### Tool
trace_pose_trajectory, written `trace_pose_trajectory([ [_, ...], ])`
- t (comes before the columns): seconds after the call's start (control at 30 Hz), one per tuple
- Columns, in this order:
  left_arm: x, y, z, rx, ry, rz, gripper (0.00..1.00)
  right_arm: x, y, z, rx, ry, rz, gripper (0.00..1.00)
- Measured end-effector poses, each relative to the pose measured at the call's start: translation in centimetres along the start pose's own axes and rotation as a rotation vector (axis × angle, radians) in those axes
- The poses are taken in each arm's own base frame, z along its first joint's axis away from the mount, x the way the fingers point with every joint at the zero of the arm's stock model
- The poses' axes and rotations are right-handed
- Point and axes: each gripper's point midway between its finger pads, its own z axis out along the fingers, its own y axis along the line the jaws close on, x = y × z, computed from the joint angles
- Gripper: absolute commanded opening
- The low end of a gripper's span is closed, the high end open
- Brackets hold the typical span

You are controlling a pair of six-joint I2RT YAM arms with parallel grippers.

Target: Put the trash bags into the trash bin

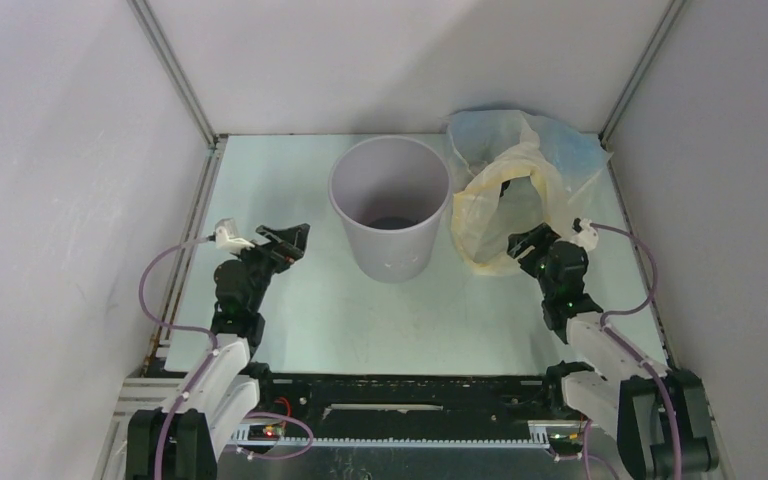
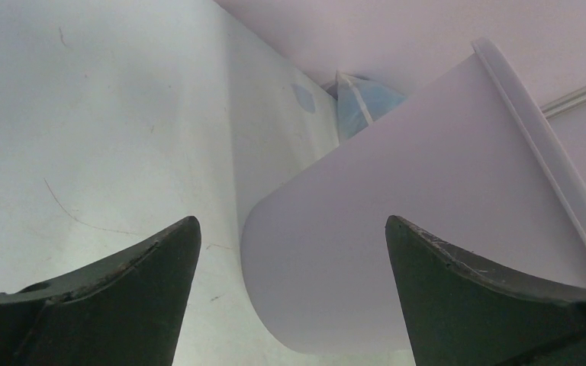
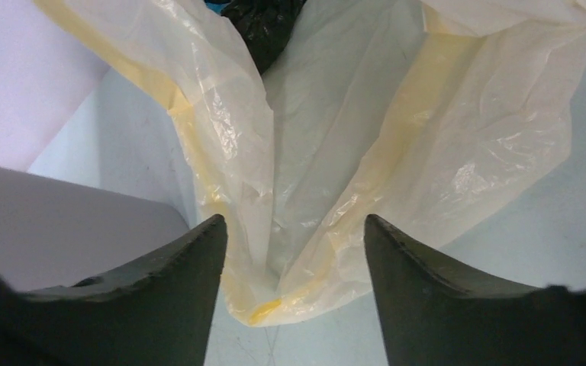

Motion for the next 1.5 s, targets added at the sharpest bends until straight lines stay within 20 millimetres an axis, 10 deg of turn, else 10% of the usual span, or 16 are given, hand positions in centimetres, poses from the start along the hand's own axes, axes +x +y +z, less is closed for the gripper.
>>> trace_pose_trajectory([
  [0.3, 1.4, 0.8, -0.8, -0.062, 0.055, -0.094, 0.97, 0.5, 0.4, 4.2, 0.065, 0.030, 0.093, 0.46],
  [0.63, 1.8, 1.4, -0.7, -0.082, 0.071, -0.089, 0.95, -2.4, 0.7, 12.1, 0.116, -0.006, 0.251, 0.46],
  [1.1, 0.7, 0.3, -1.4, -0.042, 0.021, -0.076, 0.98, -0.1, 0.2, 20.1, 0.157, 0.064, 0.386, 0.57],
  [1.5, 1.3, 0.8, -1.5, -0.059, 0.044, -0.063, 0.97, -0.5, 4.1, 23.7, 0.130, 0.062, 0.378, 0.02],
])
